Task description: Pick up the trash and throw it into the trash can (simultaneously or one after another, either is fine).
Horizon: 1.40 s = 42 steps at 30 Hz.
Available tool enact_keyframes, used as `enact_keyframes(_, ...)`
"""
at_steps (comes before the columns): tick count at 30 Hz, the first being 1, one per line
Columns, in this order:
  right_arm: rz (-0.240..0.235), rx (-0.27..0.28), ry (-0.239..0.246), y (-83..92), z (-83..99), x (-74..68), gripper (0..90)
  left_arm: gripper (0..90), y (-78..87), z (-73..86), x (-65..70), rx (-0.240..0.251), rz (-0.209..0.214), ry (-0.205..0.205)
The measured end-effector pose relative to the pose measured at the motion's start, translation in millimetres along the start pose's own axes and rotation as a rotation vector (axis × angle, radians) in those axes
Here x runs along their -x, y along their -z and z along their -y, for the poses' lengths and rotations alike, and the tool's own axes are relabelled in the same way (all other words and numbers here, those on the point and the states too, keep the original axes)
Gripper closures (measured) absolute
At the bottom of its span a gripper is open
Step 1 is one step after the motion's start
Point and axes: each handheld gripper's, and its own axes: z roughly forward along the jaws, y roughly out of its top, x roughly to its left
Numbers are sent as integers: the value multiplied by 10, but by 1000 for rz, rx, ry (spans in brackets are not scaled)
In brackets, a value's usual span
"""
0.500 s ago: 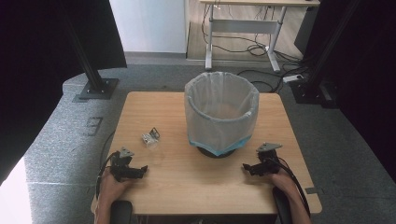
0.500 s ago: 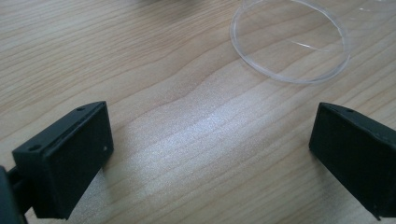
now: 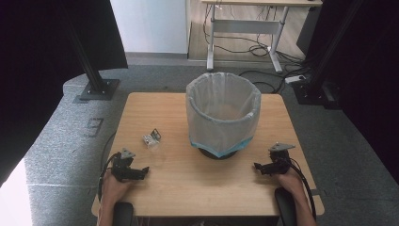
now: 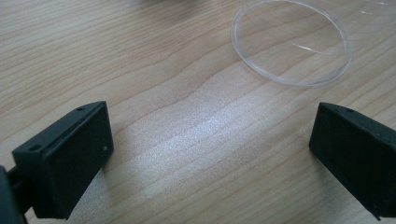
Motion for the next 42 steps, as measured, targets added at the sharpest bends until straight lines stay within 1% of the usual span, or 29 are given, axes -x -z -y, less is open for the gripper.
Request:
enact_keyframes(18,1,-1,0,0,0,-2,0,6,11,-27,12,-16,4,-3)
enact_keyframes(21,2,-1,0,0,0,-2,0,0,31,-46,11,-11,15,-3)
enact_keyframes(23,1,-1,0,0,0,-2,0,0,56,-72,13,10,38,3)
enact_keyframes(25,2,-1,0,0,0,-2,0,0,75,-106,25,24,49,0)
enact_keyframes(30,2,-1,0,0,0,-2,0,0,82,-170,50,33,58,-9)
enact_keyframes(35,3,-1,0,0,0,-2,0,1,45,-262,71,38,66,-21)
enact_keyframes(38,2,-1,0,0,0,-3,0,5,36,-287,70,41,65,-21)
enact_keyframes(42,3,-1,0,0,0,-3,0,19,33,-344,64,64,81,-14)
